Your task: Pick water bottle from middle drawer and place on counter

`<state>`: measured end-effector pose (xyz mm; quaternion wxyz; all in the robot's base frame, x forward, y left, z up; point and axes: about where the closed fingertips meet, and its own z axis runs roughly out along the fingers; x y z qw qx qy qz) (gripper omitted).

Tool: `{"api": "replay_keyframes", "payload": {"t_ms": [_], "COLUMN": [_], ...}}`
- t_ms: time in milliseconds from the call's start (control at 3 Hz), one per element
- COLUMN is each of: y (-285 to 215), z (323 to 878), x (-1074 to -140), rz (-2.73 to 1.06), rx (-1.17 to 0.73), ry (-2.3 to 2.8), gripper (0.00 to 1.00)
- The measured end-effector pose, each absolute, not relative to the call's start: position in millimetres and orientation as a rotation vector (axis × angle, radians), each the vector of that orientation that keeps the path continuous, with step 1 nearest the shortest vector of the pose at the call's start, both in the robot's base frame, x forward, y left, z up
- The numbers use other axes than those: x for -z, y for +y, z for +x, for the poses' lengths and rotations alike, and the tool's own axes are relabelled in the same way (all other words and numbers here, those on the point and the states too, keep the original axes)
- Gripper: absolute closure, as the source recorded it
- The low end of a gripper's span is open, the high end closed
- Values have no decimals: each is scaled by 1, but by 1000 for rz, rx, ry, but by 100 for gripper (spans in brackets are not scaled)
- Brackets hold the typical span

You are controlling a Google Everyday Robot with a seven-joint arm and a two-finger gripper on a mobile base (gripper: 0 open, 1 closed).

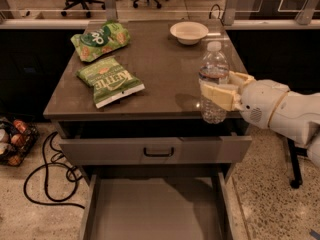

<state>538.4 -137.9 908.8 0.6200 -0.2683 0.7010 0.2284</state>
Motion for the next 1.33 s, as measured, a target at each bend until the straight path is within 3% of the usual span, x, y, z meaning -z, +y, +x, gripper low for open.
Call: {"api": "replay_keyframes", "payload": {"t_ms": [667, 1333], "y": [-132, -136], "z": [630, 662], "x": [-933, -930], "rz": [-587, -577], "rx": [-570, -572], "ry": [1482, 1445], "gripper": [100, 100]}}
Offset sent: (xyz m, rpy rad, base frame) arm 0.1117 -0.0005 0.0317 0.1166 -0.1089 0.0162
